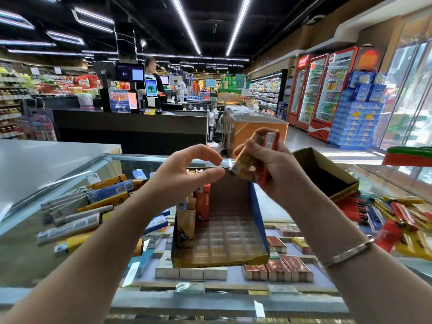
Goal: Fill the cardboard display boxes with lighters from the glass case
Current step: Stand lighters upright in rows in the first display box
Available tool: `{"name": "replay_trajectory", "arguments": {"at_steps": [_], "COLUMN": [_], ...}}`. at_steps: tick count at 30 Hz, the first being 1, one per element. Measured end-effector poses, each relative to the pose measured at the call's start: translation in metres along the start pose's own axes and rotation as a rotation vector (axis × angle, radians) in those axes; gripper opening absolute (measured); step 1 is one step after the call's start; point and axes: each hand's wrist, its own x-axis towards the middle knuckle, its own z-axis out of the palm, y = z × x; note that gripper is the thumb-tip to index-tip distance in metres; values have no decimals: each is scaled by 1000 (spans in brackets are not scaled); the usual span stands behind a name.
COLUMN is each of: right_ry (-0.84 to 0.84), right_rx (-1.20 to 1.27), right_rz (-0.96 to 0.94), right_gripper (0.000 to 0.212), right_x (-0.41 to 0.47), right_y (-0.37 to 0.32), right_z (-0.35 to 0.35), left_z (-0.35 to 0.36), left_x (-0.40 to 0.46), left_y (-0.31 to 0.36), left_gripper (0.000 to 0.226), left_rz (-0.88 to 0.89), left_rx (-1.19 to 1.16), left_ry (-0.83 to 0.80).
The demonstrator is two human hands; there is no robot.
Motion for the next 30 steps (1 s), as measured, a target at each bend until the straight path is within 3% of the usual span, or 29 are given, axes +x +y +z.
{"name": "replay_trajectory", "arguments": {"at_steps": [8, 13, 16, 19, 21, 24, 30], "right_ry": [160, 181, 189, 246, 135, -37, 54], "right_rx": [211, 225, -14, -622, -949, -1122, -1236], "right_rz": [99, 94, -29, -279, -308, -153, -140], "right_gripper": [21, 10, 6, 9, 12, 32, 42], "right_x": [-8, -6, -2, 4, 6, 6, 7], "right_y": [16, 16, 14, 17, 22, 30, 27], "right_z": [19, 15, 6, -6, -10, -15, -17], "left_z": [3, 0, -3, -3, -2, -1, -2], "left_x": [-3, -1, -1, -5, -11, -22, -43], "left_y": [5, 2, 2, 7, 11, 15, 14], "left_gripper": [39, 32, 31, 14, 16, 24, 26], "left_rz": [214, 232, 205, 180, 217, 293, 306], "left_rx": [318, 157, 102, 22, 57, 226, 311], "left_ry": [42, 150, 232, 265, 277, 257, 256]}}
